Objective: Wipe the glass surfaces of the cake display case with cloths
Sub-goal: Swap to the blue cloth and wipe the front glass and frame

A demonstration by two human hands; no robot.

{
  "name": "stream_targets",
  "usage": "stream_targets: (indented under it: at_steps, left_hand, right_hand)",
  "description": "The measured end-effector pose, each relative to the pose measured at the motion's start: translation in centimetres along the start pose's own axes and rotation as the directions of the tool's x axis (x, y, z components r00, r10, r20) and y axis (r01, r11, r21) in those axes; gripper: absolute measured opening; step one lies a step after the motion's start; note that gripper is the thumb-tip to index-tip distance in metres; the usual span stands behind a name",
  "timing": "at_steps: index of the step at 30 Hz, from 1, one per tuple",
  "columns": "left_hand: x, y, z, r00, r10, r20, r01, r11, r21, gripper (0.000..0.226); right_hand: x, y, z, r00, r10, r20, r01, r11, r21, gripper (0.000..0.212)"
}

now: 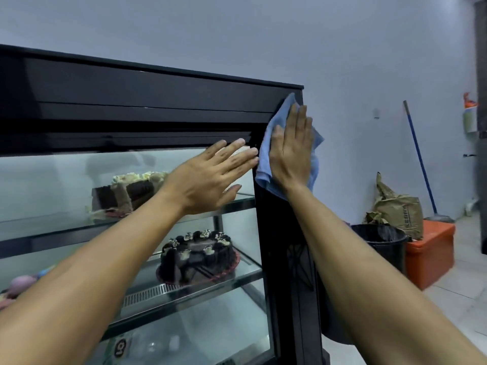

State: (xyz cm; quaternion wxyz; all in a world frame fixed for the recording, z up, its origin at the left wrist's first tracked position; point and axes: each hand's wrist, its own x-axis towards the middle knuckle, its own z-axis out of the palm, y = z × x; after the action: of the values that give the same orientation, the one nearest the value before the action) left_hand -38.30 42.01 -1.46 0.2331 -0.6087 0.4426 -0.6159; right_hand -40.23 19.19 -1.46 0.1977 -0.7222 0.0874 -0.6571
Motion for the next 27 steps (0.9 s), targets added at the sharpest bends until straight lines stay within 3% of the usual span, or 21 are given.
stream_targets:
  at_steps: [4,7,11,15,17,20,24,27]
  left_hand:
    - [0.0,0.0,-0.2,0.998,-0.032,0.063,0.035,0.998,-0.043,0.063]
    - [-0.2,-0.1,-0.4,0.984,0.036,0.173,-0.030,0.999,-0.041,0.073]
    - [-0.4,-0.1,-0.6,0.978,0.065,0.196,-0.067,0.998,0.008,0.081]
    - [-0.2,0.1,-0.5,0.986,0.050,0.161,-0.052,0.999,0.010,0.081]
    - [-0.3,0.1,-0.3,0.987,0.052,0.153,-0.055,0.998,0.018,0.082]
    - [-0.3,0.3,-0.2,0.986,0.047,0.159,-0.053,0.998,0.033,0.082]
    - [-0.4,0.4,0.0,0.982,0.037,0.186,-0.046,0.998,0.044,0.082]
    - [-0.3,0.6,0.0,0.980,0.029,0.197,-0.033,0.999,0.018,0.081]
  right_hand:
    - [-10.6,3.6,-0.6,0.998,0.047,0.031,-0.050,0.992,0.117,0.065]
    - [-18.2,5.0,-0.9,0.988,0.127,0.083,-0.135,0.985,0.105,0.069]
    - [-15.6,3.5,-0.6,0.971,0.214,0.108,-0.226,0.967,0.117,0.071]
    - [-6.9,1.1,-0.9,0.989,0.103,0.109,-0.113,0.990,0.090,0.065]
    - [-6.7,1.5,-0.6,0.996,0.032,0.077,-0.038,0.997,0.073,0.065]
    - [-12.7,3.9,0.2,0.999,0.010,0.035,-0.010,1.000,0.005,0.066]
    - [-24.5,8.4,0.6,0.996,0.079,0.037,-0.076,0.993,-0.094,0.067]
    - [-27.0,8.3,0.5,0.984,0.163,0.074,-0.155,0.983,-0.098,0.069]
